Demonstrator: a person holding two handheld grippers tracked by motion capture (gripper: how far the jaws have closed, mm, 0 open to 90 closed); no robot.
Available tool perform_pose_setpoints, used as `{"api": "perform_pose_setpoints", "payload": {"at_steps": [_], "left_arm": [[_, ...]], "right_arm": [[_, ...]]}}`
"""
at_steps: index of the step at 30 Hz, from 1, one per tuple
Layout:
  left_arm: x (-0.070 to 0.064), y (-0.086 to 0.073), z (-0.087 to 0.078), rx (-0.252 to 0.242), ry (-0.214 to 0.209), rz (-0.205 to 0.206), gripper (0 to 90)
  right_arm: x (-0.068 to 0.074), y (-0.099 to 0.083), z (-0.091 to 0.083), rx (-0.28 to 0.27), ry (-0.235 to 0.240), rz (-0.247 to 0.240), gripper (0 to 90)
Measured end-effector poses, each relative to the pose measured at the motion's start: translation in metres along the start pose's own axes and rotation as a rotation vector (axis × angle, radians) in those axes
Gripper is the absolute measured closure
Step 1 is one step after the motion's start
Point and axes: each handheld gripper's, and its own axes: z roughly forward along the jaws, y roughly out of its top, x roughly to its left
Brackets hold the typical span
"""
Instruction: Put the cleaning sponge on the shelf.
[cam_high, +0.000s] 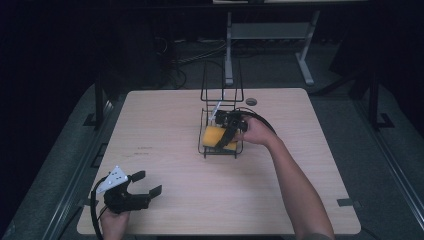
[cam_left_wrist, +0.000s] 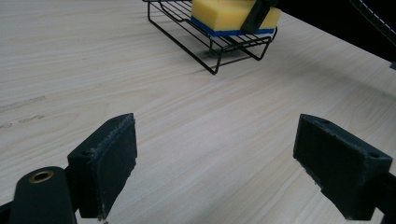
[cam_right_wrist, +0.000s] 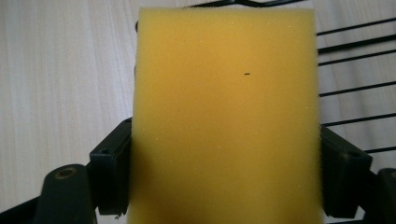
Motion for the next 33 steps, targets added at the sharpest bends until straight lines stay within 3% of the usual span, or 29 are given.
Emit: {"api": "perform_pose_setpoints", "payload": {"at_steps": [7, 9, 11, 14, 33], "left_arm": [[0.0, 0.0, 0.0, 0.001, -0.001, -0.001, 12.8], [0.0, 0.0, 0.001, 0.003, -0.002, 0.0, 12.8], [0.0, 0.0, 0.001, 0.002, -0.002, 0.0, 12.8], [0.0, 0.0, 0.0, 0.002, -0.002, 0.0, 12.9], [0.0, 0.0, -0.001, -0.006, -0.005, -0.008, 12.8]], "right_arm": [[-0.004, 0.0, 0.003, 0.005, 0.007, -0.003, 21.5], [-0.005, 0.004, 0.002, 0.025, -0.014, -0.015, 21.4], [-0.003, 0.01, 0.002, 0.025, -0.013, -0.037, 21.5], [-0.003, 0.013, 0.006, 0.026, -0.001, -0.032, 21.4], [-0.009, 0.008, 0.014, 0.034, -0.013, -0.037, 19.7]]}}
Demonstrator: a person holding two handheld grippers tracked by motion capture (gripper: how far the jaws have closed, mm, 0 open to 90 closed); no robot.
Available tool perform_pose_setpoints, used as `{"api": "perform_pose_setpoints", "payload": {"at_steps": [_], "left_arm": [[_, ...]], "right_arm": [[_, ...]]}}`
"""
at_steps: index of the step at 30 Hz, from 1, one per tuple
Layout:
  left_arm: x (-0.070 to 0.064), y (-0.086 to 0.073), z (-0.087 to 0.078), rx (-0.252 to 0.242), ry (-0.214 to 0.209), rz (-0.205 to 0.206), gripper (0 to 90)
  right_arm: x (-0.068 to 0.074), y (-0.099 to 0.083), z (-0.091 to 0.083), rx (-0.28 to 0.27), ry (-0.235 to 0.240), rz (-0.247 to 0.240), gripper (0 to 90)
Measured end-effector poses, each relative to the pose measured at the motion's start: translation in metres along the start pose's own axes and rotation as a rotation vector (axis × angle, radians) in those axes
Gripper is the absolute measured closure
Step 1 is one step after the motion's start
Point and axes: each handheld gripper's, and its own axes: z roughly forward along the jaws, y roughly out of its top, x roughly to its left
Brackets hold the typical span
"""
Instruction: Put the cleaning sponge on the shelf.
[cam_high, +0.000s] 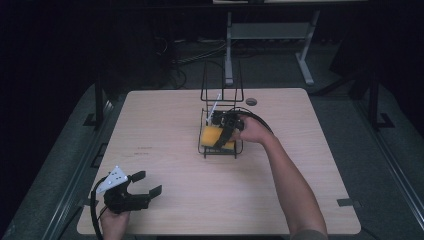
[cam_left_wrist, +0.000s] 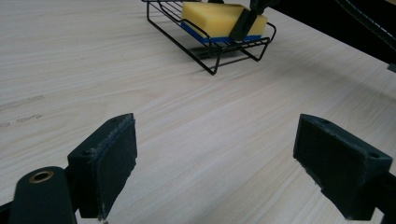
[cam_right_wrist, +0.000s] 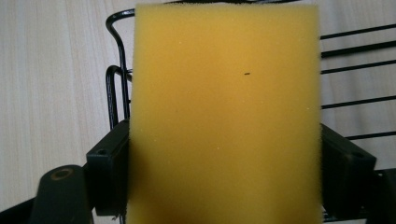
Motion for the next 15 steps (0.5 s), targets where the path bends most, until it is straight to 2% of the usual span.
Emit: {"api": "perform_pose_setpoints", "payload": {"at_steps": [15], "left_arm": [[-0.0003, 0.0, 0.0006, 0.001, -0.003, -0.001, 12.8]], "right_arm": [[0.0024, 0.0007, -0.0031, -0.002, -0.026, 0.0, 15.9]]}}
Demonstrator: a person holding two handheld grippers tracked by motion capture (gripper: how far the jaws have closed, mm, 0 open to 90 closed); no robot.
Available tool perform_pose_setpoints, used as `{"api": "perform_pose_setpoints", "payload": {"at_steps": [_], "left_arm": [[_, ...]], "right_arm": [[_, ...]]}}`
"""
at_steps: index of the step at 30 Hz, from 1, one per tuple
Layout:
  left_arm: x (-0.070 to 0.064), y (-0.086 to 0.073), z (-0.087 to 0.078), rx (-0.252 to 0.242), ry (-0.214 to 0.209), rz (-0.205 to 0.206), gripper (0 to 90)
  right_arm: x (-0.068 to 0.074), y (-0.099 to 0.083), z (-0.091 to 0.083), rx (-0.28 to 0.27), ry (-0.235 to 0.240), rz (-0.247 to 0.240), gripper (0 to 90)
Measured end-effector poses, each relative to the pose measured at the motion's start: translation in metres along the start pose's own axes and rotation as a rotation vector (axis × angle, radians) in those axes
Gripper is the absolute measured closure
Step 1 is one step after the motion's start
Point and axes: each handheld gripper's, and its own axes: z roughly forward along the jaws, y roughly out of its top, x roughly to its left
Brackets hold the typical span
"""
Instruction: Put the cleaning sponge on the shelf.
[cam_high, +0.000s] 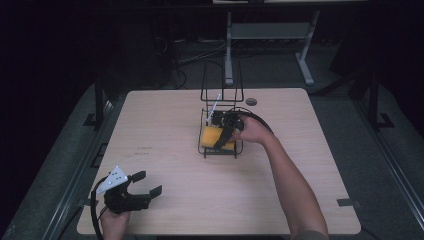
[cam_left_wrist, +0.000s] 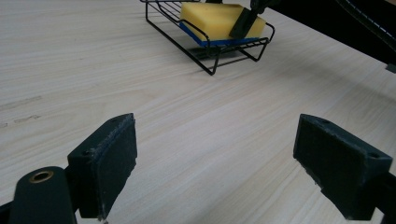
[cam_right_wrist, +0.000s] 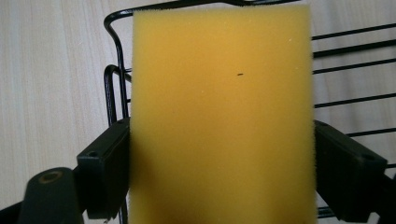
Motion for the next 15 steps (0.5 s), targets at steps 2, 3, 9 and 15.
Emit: {"api": "perform_pose_setpoints", "payload": {"at_steps": [2, 3, 9, 15], "left_arm": [[0.0, 0.0, 0.0, 0.0, 0.0, 0.0, 12.8], [0.0, 0.0, 0.0, 0.001, 0.0, 0.001, 12.8], [0.0, 0.0, 0.001, 0.001, -0.003, 0.002, 12.8], [-0.001, 0.0, 0.001, 0.002, -0.001, 0.005, 12.8]], "right_arm": [[0.001, 0.0, -0.002, 0.001, -0.003, 0.011, 15.7], [0.002, 0.0, -0.003, -0.006, -0.004, 0.008, 15.6], [0.002, -0.002, -0.01, -0.019, -0.018, 0.005, 15.3], [0.005, -0.005, -0.017, -0.033, -0.03, -0.002, 15.0]]}}
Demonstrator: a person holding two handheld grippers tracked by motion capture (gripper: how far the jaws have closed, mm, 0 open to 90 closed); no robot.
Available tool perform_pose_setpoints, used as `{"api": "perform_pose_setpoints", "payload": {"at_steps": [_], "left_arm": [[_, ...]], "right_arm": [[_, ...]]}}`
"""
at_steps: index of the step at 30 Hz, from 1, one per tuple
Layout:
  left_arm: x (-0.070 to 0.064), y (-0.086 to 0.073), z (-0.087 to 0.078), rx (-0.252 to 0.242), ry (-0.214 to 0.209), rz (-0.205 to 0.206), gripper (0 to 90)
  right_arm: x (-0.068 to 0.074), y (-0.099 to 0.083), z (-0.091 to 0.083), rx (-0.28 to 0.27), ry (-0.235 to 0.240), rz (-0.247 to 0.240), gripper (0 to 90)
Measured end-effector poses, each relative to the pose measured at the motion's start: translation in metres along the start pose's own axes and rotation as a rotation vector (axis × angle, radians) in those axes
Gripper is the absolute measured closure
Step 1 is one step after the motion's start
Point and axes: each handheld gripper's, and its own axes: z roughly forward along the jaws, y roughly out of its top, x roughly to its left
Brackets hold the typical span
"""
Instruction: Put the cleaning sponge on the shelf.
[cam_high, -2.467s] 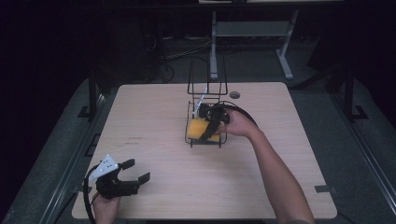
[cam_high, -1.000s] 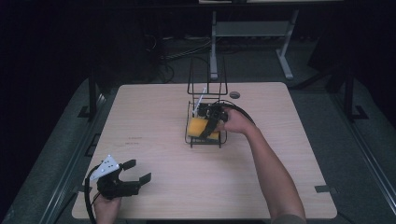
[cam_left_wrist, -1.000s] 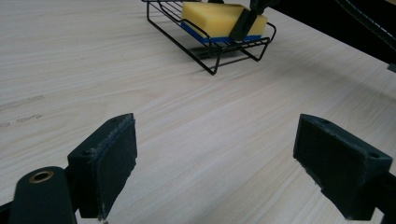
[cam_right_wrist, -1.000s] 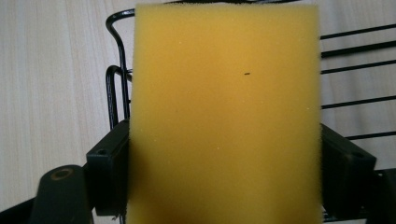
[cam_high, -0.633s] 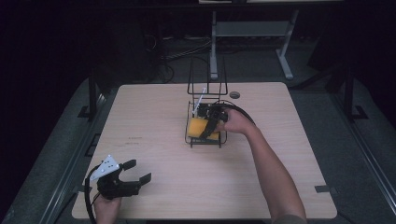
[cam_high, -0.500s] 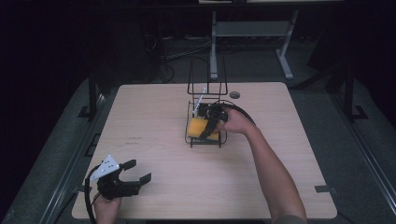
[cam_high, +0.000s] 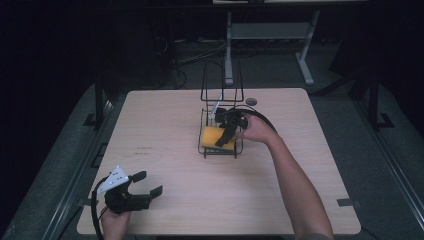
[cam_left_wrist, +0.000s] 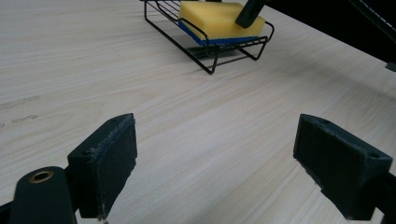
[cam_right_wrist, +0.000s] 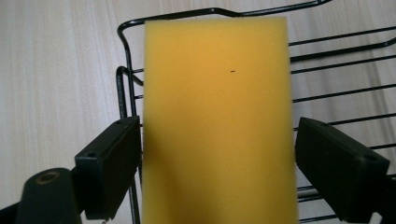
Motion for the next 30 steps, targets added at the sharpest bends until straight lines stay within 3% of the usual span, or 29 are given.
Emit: {"api": "perform_pose_setpoints", "payload": {"at_steps": [19, 30], "left_arm": [[-0.001, 0.0, 0.001, 0.002, -0.002, 0.003, 12.8], [-0.002, 0.001, 0.001, 0.005, -0.005, 0.011, 12.9]], "right_arm": [[0.01, 0.003, -0.012, -0.022, -0.02, -0.024, 14.2], [0.018, 0.006, -0.014, -0.04, -0.004, -0.032, 13.8]]}}
